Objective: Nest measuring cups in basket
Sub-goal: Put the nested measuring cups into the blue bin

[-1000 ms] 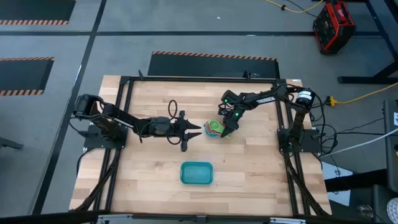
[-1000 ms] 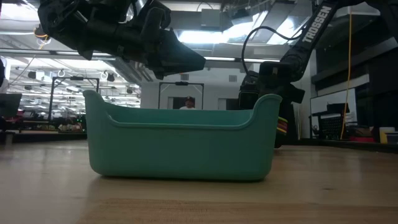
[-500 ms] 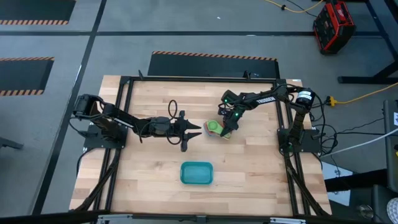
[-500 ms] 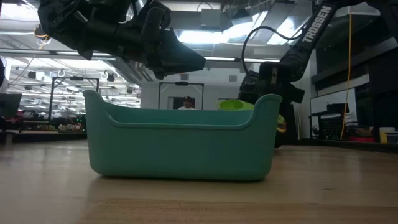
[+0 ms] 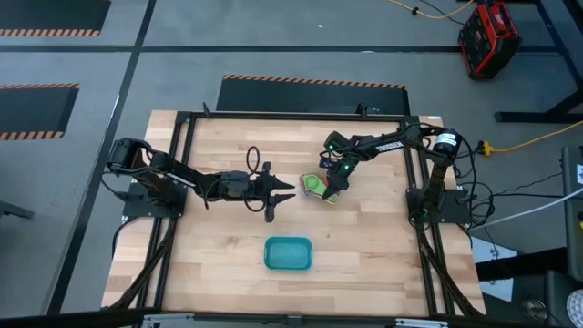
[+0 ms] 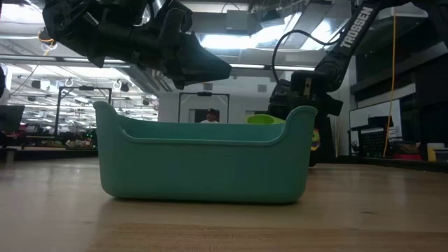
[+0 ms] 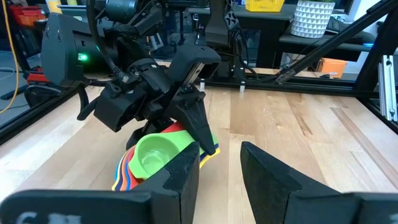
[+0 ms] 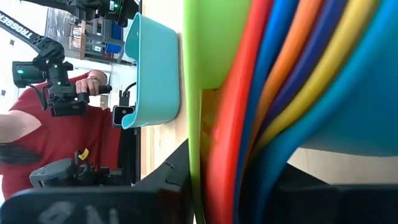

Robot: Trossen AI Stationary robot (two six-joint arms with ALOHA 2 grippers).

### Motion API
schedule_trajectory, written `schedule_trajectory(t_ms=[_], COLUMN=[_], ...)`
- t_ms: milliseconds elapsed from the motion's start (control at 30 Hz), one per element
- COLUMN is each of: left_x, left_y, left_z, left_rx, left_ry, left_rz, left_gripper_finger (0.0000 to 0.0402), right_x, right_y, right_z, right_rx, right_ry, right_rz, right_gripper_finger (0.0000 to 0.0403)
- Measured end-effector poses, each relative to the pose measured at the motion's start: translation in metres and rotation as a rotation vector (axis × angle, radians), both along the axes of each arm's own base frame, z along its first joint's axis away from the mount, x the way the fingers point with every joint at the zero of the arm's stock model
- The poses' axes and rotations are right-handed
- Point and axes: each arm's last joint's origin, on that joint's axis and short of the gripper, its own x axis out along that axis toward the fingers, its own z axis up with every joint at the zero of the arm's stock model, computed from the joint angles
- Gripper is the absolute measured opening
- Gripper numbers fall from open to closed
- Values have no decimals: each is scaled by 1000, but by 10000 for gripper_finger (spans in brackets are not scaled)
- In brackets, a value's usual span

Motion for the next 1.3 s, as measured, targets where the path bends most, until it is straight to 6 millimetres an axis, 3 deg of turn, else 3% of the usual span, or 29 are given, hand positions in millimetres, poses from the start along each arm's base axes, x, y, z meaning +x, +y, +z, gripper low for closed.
schedule_trajectory(t_ms=[300,600,700,967,1300], left_x=[0,0,-3,-30,-71], left_y=[0,0,1,2,5], left_z=[0,2,12,57,87], left_rx=[28,62,80,205,218], left_ry=[1,-15,-44,-99,-41], left_rz=[-3,19,17,15,9], left_gripper_finger=[112,112,112,112,112], right_x=[0,1,0,3,23], right_y=[2,20,31,76,162], right_z=[5,55,72,111,135], right_rx=[52,8,-4,-75,-1], right_ry=[39,-11,-6,28,-90], right_rz=[-23,-39,-62,-193,-377], right_gripper_finger=[97,96,96,96,96])
